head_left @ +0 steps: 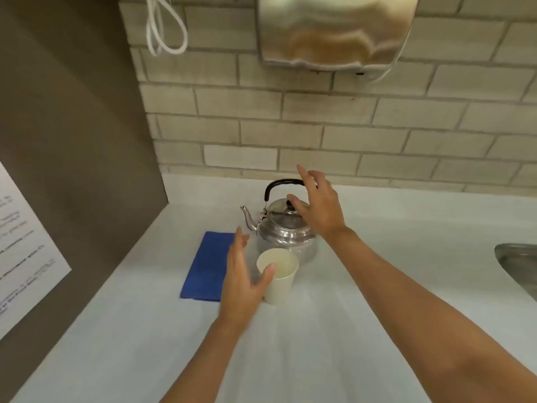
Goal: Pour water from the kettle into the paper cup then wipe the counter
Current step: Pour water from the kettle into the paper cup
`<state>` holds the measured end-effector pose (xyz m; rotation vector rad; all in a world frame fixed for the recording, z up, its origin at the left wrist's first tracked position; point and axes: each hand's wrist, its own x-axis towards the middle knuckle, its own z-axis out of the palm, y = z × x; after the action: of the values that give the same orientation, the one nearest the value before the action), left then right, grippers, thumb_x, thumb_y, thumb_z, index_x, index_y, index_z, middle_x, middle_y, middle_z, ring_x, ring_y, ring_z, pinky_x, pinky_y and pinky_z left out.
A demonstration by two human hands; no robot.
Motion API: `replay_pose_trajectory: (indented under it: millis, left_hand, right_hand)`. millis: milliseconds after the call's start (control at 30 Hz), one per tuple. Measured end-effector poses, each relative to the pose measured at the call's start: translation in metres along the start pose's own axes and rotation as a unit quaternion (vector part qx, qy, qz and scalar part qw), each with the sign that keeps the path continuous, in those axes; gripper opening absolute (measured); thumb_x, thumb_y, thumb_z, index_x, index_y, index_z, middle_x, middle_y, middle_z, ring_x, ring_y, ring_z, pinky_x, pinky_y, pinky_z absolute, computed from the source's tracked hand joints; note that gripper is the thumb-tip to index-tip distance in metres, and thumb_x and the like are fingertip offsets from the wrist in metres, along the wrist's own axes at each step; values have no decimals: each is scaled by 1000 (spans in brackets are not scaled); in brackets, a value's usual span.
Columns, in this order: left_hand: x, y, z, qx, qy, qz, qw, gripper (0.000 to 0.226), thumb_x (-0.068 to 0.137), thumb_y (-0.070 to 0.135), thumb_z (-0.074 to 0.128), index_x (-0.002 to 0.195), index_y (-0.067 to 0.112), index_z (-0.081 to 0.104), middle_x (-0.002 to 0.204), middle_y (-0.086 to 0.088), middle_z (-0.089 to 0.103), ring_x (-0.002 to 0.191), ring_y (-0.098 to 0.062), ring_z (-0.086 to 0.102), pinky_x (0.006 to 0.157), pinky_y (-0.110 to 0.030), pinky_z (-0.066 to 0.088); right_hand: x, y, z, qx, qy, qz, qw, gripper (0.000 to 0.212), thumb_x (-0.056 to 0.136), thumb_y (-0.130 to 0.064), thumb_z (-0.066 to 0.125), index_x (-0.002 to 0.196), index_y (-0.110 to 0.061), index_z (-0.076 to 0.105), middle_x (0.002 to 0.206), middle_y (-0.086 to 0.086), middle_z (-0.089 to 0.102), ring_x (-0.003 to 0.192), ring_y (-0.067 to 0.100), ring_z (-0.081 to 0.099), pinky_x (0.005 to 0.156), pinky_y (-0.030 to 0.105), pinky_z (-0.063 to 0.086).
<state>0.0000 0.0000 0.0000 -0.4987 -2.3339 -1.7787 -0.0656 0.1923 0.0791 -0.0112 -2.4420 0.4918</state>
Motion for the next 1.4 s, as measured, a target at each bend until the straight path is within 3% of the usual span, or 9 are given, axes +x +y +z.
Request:
replay_pose_trajectory:
  millis: [100, 267, 500, 667, 800, 967, 1067, 1200, 1400]
  left_hand:
    - [-9, -12, 8, -54, -43, -60, 996, 108, 58, 72, 65, 142, 44, 2, 133, 15, 42, 126, -11, 44, 101, -31, 42]
    - [-14, -21, 18, -47, -88, -87, 991, 123, 57, 35, 86, 131, 57, -10, 122, 27, 46, 122, -8, 46, 100, -27, 37]
    - [-12, -25, 26, -13, -71, -95, 993, 114, 64, 24, 83, 129, 56, -6, 116, 46, 24, 120, -1, 38, 99, -22, 34]
    - [-13, -28, 26, -6, -67, -102, 993, 107, 67, 25, 81, 128, 59, 0, 119, 42, 29, 118, -2, 40, 99, -22, 37]
    - [-13, -29, 27, 2, -75, -105, 992, 103, 67, 26, 81, 136, 47, 7, 133, 18, 36, 123, -8, 40, 103, -29, 40]
    - [-14, -27, 29, 26, -73, -112, 991, 96, 67, 30, 80, 140, 28, 18, 132, 5, 45, 119, -16, 48, 99, -33, 46]
    - [-16, -26, 29, 49, -75, -116, 989, 85, 69, 31, 79, 135, 22, 27, 124, 3, 51, 113, -20, 53, 93, -33, 47]
    - [-18, -22, 28, 57, -80, -110, 989, 78, 70, 32, 78, 131, 22, 31, 120, 1, 53, 111, -23, 54, 93, -36, 49]
    - [-20, -20, 28, 58, -70, -101, 991, 73, 70, 30, 78, 128, 21, 35, 119, -1, 56, 107, -23, 56, 92, -40, 50]
  right_hand:
    - [20, 2, 2, 5, -76, 3, 997, 54, 90, -39, 56, 139, -24, 39, 126, 13, 53, 113, 31, 51, 91, 46, 47]
    - [51, 3, 6, 49, -177, 4, 983, 36, 87, -43, 57, 121, -32, 60, 114, 6, 68, 101, 23, 62, 88, 37, 50]
    - [65, 10, 5, 49, -186, -44, 980, 29, 88, -41, 57, 113, -30, 67, 90, 4, 76, 47, -2, 50, 57, 22, 34]
    - [62, 7, -1, 107, -186, -15, 977, 27, 85, -36, 63, 110, -26, 70, 83, -12, 69, 49, -17, 50, 53, 12, 31]
    - [51, 6, -23, 112, -172, 15, 979, 25, 85, -35, 64, 107, -25, 71, 64, -25, 66, 49, -20, 48, 49, 8, 33]
    - [41, 12, -68, 77, -132, 20, 988, 22, 85, -37, 64, 104, -28, 72, 100, -2, 76, 55, -4, 46, 58, 14, 34]
    - [35, 7, -97, 49, -152, 8, 987, 22, 85, -38, 64, 103, -30, 72, 105, -7, 74, 63, -2, 52, 62, 16, 37]
    - [27, -5, -129, -16, -188, -43, 981, 24, 84, -41, 63, 105, -32, 71, 113, -10, 71, 104, 12, 62, 83, 24, 44]
    - [14, -24, -161, -56, -243, -62, 966, 24, 81, -46, 65, 102, -38, 70, 105, -11, 72, 96, 12, 61, 78, 25, 43]
